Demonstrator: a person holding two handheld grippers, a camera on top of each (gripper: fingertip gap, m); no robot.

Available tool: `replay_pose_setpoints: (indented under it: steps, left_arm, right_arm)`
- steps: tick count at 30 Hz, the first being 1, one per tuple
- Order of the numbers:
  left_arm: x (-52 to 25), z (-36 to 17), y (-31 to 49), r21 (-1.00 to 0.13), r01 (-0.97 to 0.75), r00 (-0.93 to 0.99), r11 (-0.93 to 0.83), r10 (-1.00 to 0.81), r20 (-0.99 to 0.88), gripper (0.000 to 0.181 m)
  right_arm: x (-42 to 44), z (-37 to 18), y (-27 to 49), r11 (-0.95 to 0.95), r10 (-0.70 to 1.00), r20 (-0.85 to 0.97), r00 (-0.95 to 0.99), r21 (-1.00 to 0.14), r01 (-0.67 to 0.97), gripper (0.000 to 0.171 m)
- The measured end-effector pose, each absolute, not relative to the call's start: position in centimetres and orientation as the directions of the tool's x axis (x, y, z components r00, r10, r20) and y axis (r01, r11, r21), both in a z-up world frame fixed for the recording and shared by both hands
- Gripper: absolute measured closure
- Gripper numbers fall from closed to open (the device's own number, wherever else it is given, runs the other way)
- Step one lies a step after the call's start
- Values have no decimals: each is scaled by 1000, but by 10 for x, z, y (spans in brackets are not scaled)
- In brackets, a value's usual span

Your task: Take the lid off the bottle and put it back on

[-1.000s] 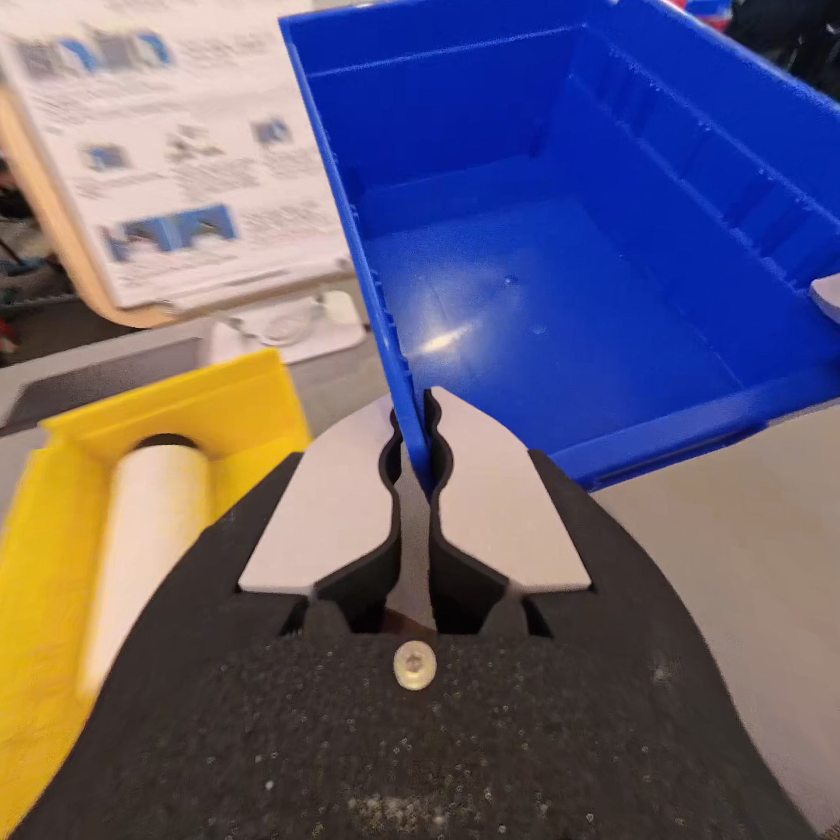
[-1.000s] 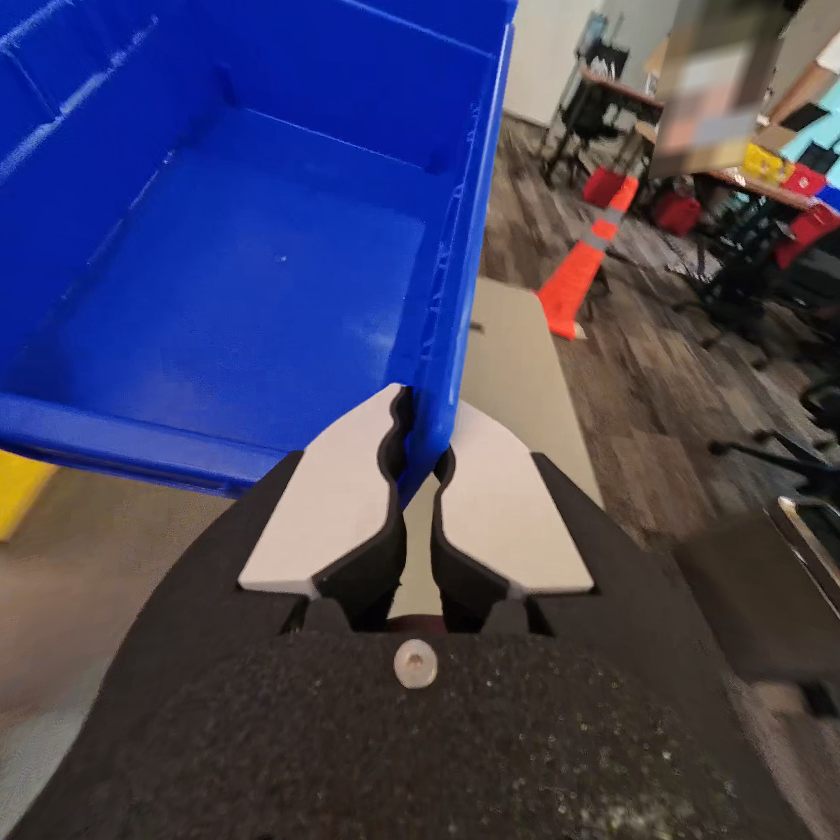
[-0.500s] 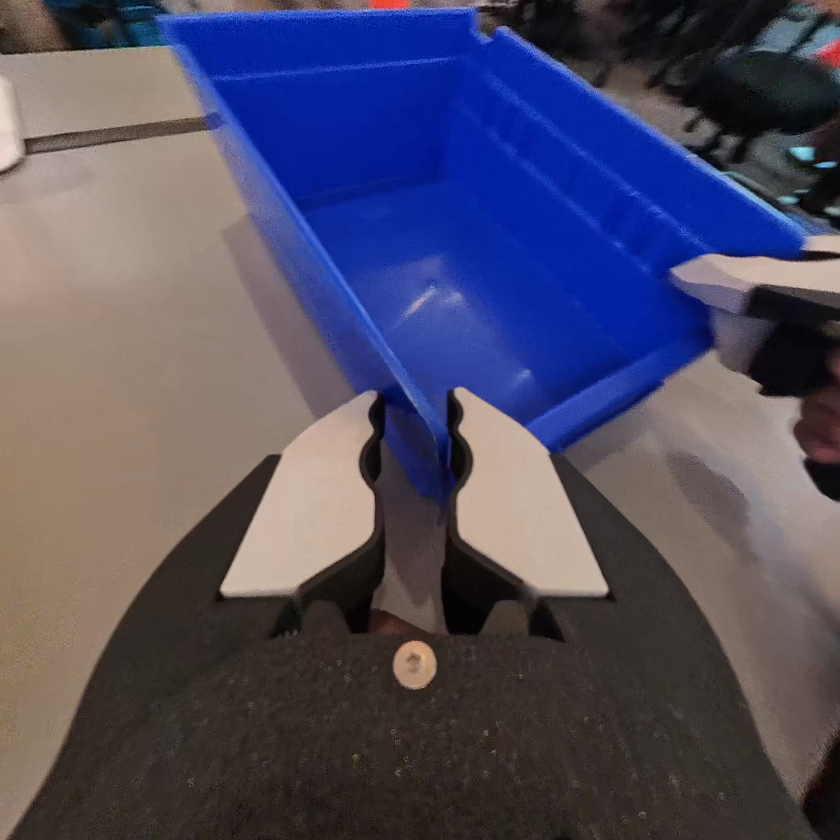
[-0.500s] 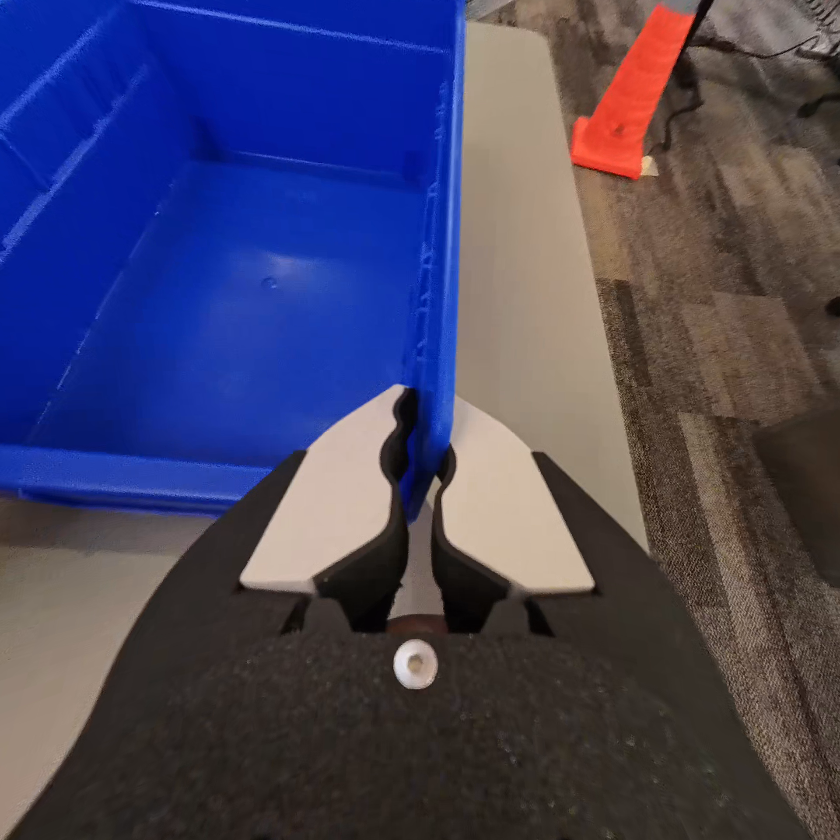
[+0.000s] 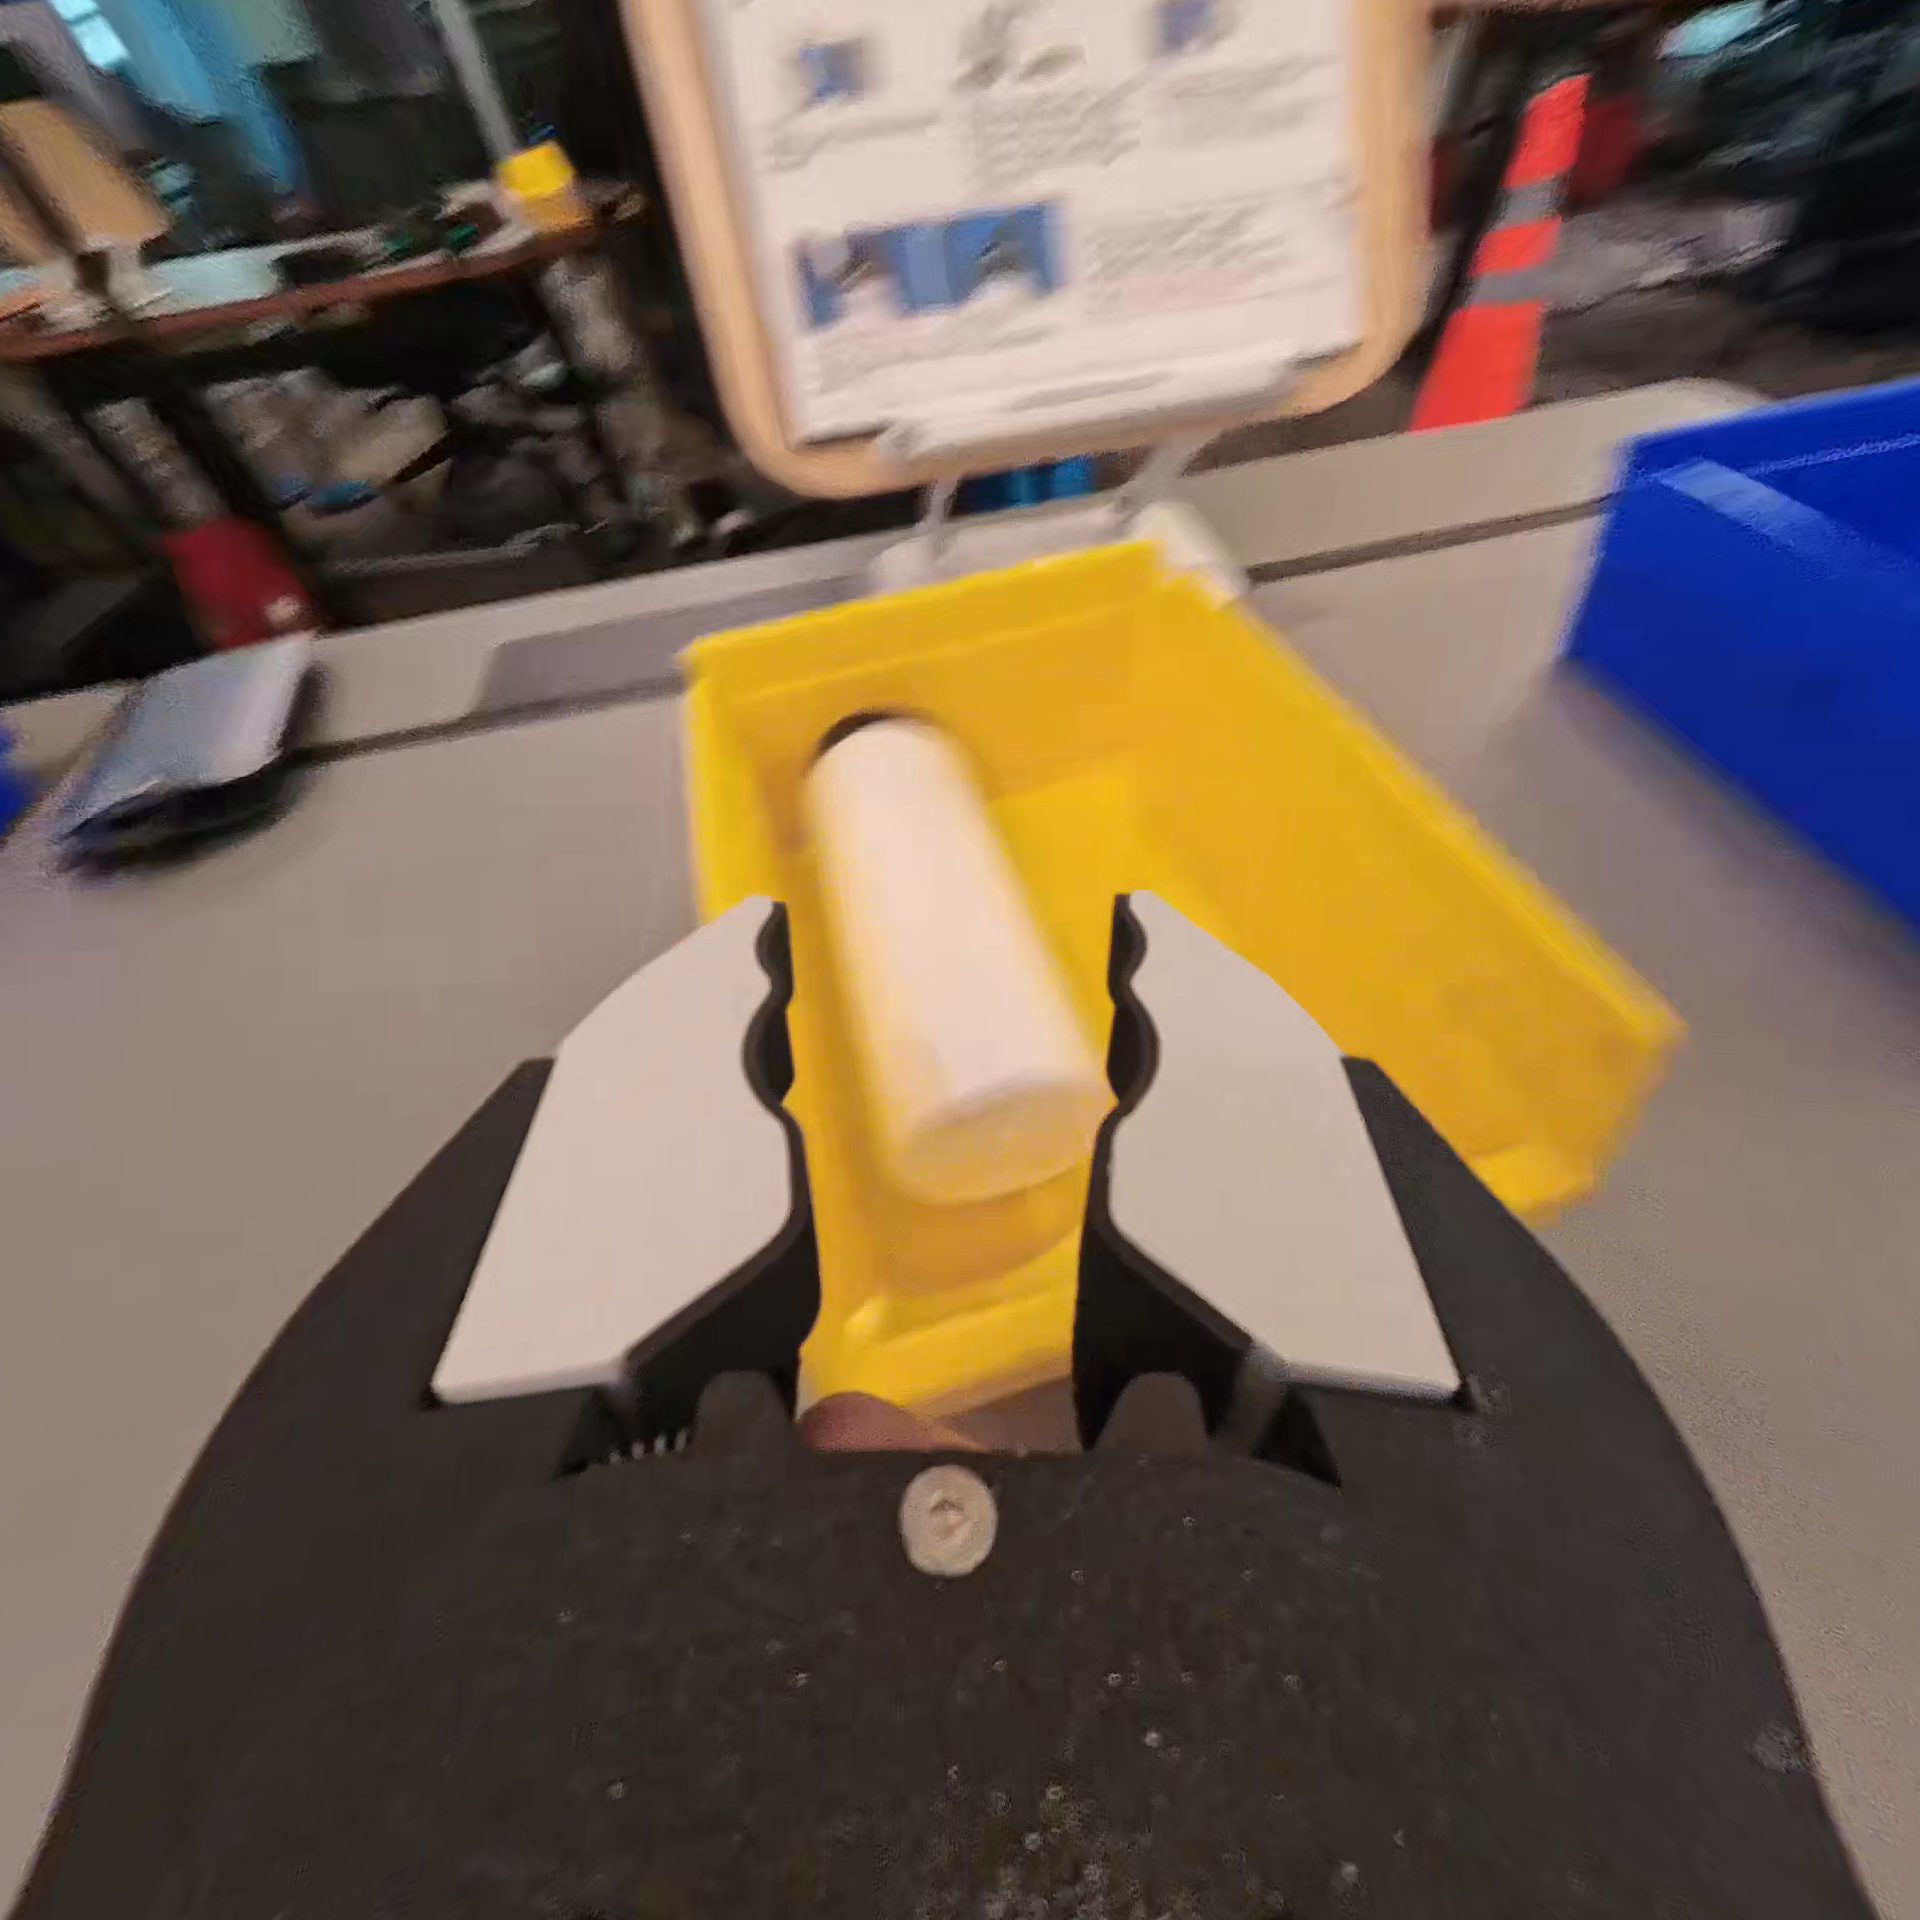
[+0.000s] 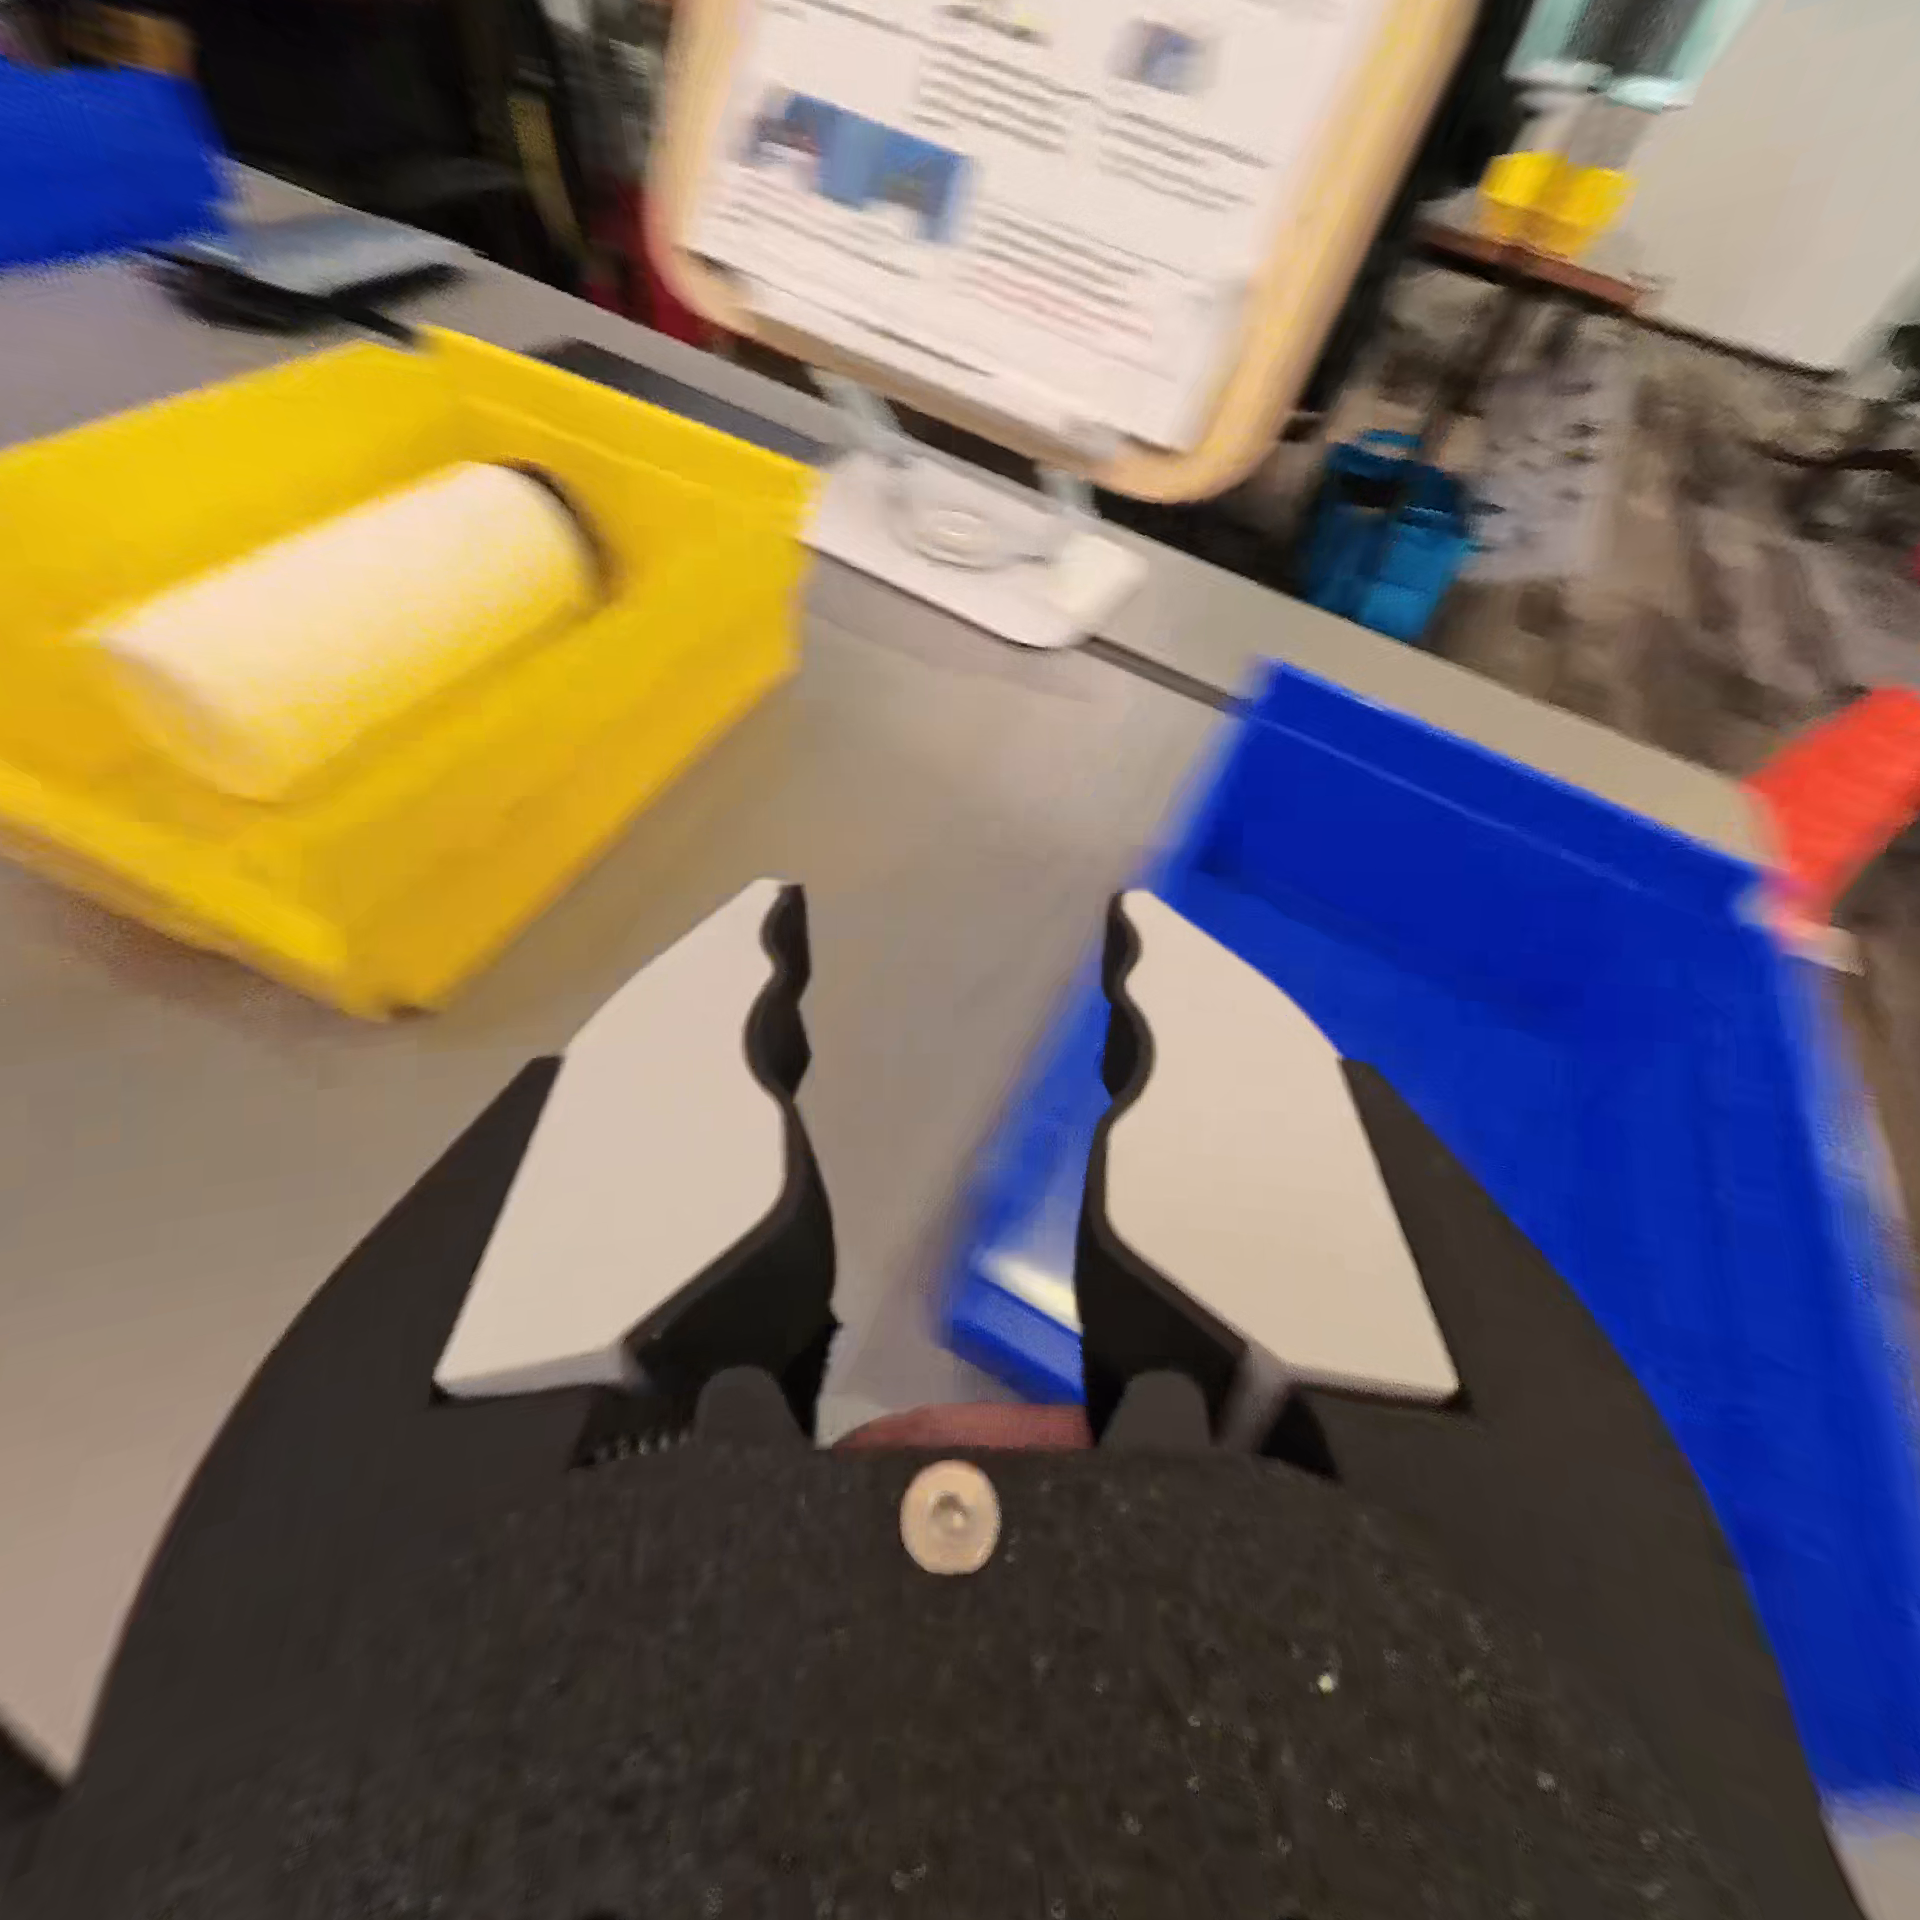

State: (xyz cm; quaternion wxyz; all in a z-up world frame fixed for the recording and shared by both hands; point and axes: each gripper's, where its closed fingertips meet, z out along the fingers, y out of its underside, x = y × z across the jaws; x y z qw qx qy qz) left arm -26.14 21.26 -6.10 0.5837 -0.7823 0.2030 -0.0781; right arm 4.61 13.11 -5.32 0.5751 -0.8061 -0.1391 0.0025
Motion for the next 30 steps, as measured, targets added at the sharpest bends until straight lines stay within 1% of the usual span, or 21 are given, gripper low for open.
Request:
replay_pose_setpoints:
  steps: [1,2,3,4,6,7,8,9,10,11,13,16,19,21,23,25,28,30]
  left_arm:
    - [-281,-74,216,-935,-229,921,-271,-371,-118,121]
    - [-293,-88,216,-926,-218,930,-308,-353,-102,121]
    - [-298,-101,216,-915,-212,931,-343,-355,-83,121]
    - [-301,-114,216,-900,-222,930,-374,-359,-80,122]
    - [-304,-132,222,-879,-239,932,-412,-351,-89,123]
    - [-305,-139,225,-873,-238,934,-426,-347,-86,129]
    - [-305,-144,229,-867,-233,936,-440,-345,-76,137]
    - [-306,-147,232,-864,-221,938,-452,-342,-61,158]
    - [-307,-148,236,-865,-207,940,-458,-339,-46,176]
    - [-307,-147,239,-862,-198,934,-467,-355,-21,176]
    - [-314,-144,245,-859,-164,938,-485,-347,17,177]
    - [-336,-125,253,-888,-147,948,-436,-318,0,178]
    - [-373,-104,262,-917,-99,965,-385,-264,6,178]
    - [-401,-94,269,-929,-123,973,-348,-225,-44,178]
    - [-428,-90,276,-932,-123,974,-340,-220,-49,178]
    - [-454,-94,283,-929,-110,976,-354,-217,-33,178]
    - [-487,-115,293,-910,-118,980,-397,-192,-43,178]
    - [-500,-132,302,-896,-78,984,-437,-177,1,178]
  right_arm:
    - [9,-61,139,-297,290,95,952,-937,184,111]
    - [-26,-73,147,-314,334,22,942,-940,133,110]
    - [-59,-88,152,-352,367,-52,929,-932,87,109]
    - [-88,-103,156,-393,388,-106,916,-917,60,105]
    - [-126,-129,164,-436,371,-126,920,-898,53,101]
    - [-134,-138,170,-440,329,-98,939,-896,61,103]
    - [-134,-145,177,-439,268,-52,962,-895,74,110]
    - [-129,-149,182,-435,196,7,981,-896,93,129]
    - [-121,-152,187,-439,108,55,993,-893,97,159]
    - [-118,-152,190,-441,57,79,995,-892,96,163]
    - [-123,-151,194,-447,15,64,998,-892,63,164]
    - [-141,-135,200,-429,-34,25,999,-903,8,167]
    - [-174,-117,213,-371,-14,15,1000,-929,8,167]
    - [-202,-107,223,-330,4,40,999,-943,39,167]
    - [-229,-104,234,-326,19,40,999,-944,44,167]
    - [-254,-110,244,-340,39,14,999,-940,27,167]
    - [-290,-124,254,-360,59,24,998,-932,44,166]
    - [-306,-138,258,-388,62,26,998,-920,48,165]
